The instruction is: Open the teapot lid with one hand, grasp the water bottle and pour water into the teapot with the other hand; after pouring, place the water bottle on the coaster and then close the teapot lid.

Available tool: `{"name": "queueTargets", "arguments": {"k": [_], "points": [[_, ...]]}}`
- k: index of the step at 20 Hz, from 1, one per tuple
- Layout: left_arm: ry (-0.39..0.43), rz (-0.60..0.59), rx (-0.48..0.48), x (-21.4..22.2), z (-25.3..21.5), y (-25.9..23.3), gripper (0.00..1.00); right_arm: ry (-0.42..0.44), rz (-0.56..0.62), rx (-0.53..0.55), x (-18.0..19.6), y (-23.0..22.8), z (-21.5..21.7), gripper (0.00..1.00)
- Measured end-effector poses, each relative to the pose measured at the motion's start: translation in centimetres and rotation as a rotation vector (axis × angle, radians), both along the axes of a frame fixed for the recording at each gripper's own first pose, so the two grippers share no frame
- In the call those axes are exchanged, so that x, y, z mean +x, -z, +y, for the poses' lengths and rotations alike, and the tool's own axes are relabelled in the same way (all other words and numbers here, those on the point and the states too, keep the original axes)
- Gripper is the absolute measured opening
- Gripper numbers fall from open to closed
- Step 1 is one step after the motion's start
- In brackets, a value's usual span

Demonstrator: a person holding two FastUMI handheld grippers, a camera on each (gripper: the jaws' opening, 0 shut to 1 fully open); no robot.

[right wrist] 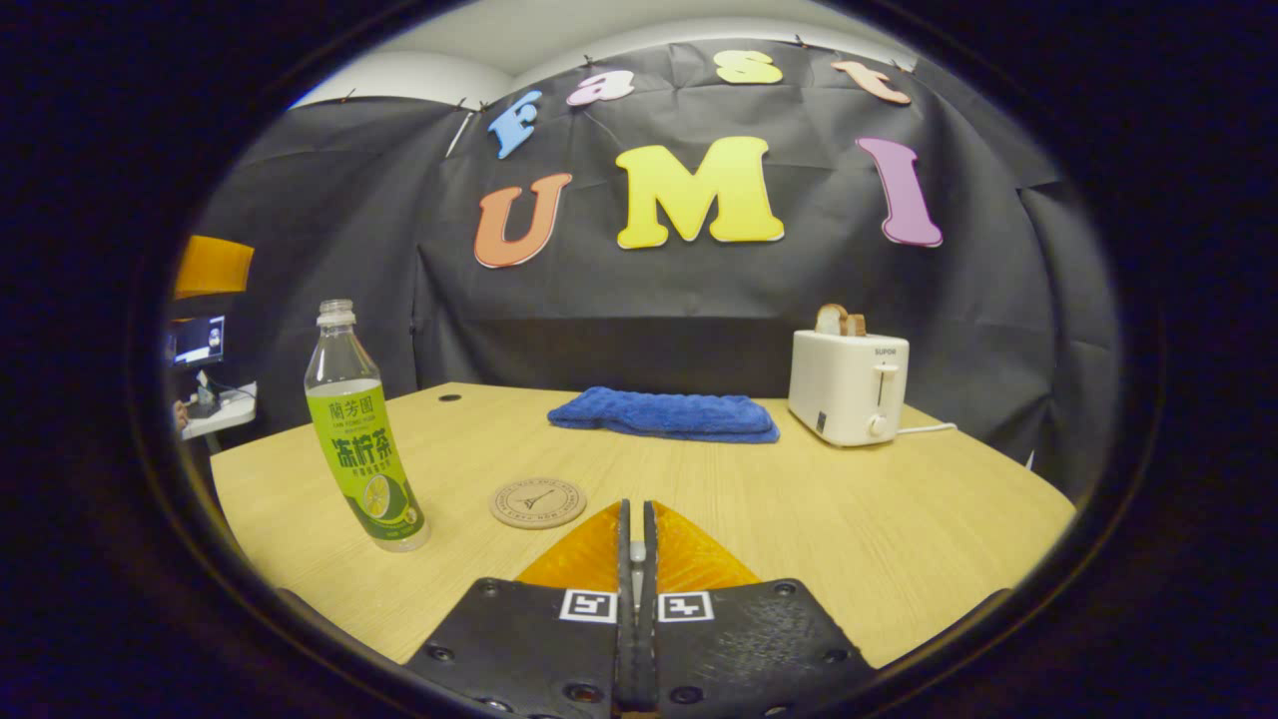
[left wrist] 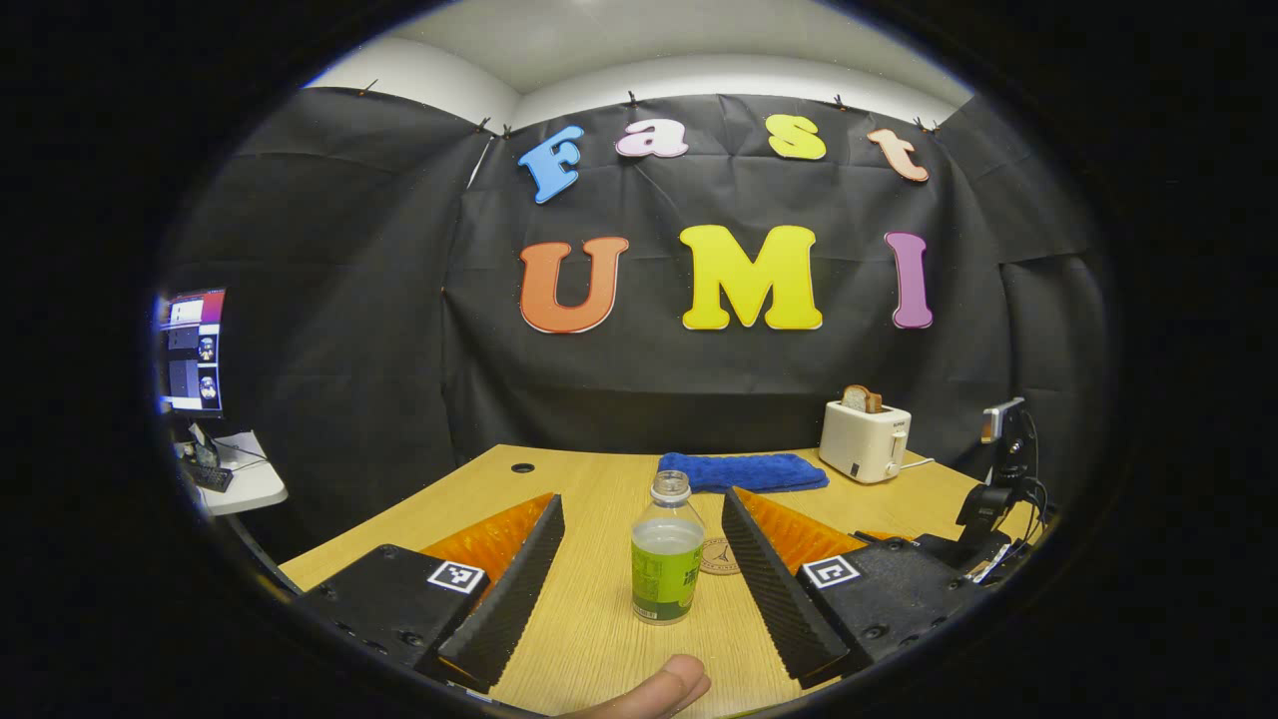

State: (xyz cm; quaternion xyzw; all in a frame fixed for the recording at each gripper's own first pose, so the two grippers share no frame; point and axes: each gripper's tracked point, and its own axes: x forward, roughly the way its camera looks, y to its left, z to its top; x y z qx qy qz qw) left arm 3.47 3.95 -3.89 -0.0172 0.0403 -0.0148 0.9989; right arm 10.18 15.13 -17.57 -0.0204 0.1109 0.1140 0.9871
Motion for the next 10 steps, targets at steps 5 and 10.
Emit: {"name": "queueTargets", "arguments": {"k": [5, 10], "points": [[0.077, -0.013, 0.034, 0.5, -1.1, 0.7, 0.99, -0.009, -0.06, 0.114, -0.9, -3.2, -0.3, 0.0], [0.081, 0.017, 0.021, 1.7, -0.8, 2.5, 0.99, 0.01, -0.119, 0.093, -2.9, -5.3, -2.0, 0.0]]}}
